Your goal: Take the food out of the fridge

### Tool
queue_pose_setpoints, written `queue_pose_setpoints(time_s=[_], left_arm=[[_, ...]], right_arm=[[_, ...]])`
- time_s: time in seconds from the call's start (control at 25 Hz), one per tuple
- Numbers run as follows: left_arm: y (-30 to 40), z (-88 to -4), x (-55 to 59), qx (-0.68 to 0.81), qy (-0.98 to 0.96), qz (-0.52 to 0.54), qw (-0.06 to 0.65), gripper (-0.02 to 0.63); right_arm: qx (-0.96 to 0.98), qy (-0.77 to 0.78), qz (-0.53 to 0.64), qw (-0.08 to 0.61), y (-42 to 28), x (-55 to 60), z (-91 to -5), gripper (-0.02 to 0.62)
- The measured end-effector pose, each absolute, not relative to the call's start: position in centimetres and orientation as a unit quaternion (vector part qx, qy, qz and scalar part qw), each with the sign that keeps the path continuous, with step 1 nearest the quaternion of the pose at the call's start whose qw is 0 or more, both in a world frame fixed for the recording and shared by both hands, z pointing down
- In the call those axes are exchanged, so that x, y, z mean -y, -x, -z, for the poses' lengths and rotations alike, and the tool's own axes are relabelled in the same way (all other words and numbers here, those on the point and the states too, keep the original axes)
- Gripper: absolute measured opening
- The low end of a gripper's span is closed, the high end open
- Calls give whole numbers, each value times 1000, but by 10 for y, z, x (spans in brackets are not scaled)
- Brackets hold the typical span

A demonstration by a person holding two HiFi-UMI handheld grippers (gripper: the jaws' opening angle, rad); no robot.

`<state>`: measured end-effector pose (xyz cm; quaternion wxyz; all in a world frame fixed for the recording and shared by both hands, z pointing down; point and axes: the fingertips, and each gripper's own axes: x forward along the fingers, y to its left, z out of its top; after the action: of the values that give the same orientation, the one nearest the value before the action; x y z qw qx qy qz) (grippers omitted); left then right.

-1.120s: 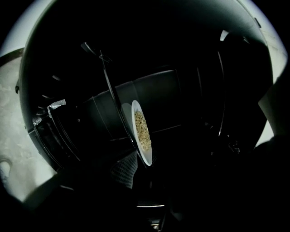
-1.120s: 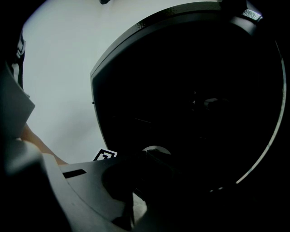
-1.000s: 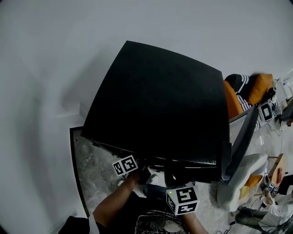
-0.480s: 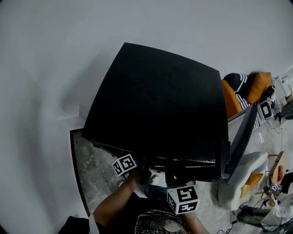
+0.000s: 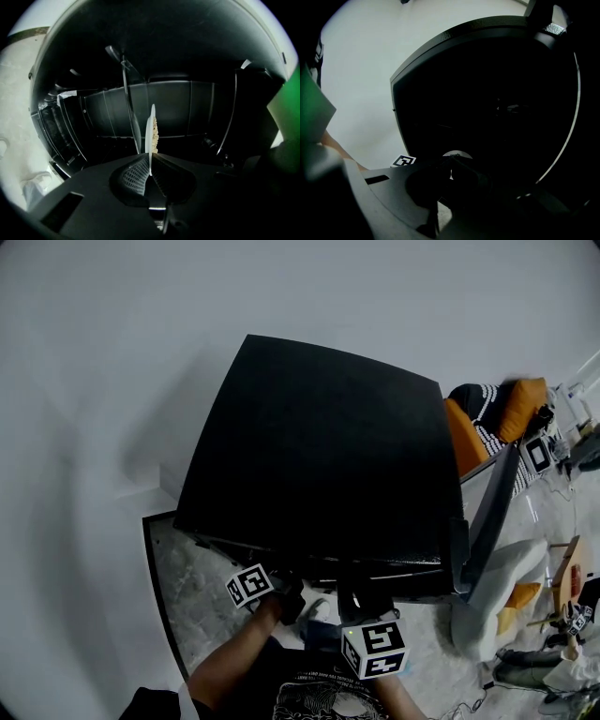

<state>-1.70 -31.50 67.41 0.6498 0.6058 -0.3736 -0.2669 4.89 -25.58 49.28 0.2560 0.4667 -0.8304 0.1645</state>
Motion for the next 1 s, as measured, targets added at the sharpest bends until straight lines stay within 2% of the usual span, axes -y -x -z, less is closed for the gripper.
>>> queue_pose_setpoints(time_s=[0.4,1.0], left_arm=[[35,-648,282,343,-631,237,654,22],[51,-588,231,290,-647,250,660,23]], right_arm=[[805,-513,-188,231,-23,226,-490,22],[776,-558,-210,205,-4,186,-486,23]])
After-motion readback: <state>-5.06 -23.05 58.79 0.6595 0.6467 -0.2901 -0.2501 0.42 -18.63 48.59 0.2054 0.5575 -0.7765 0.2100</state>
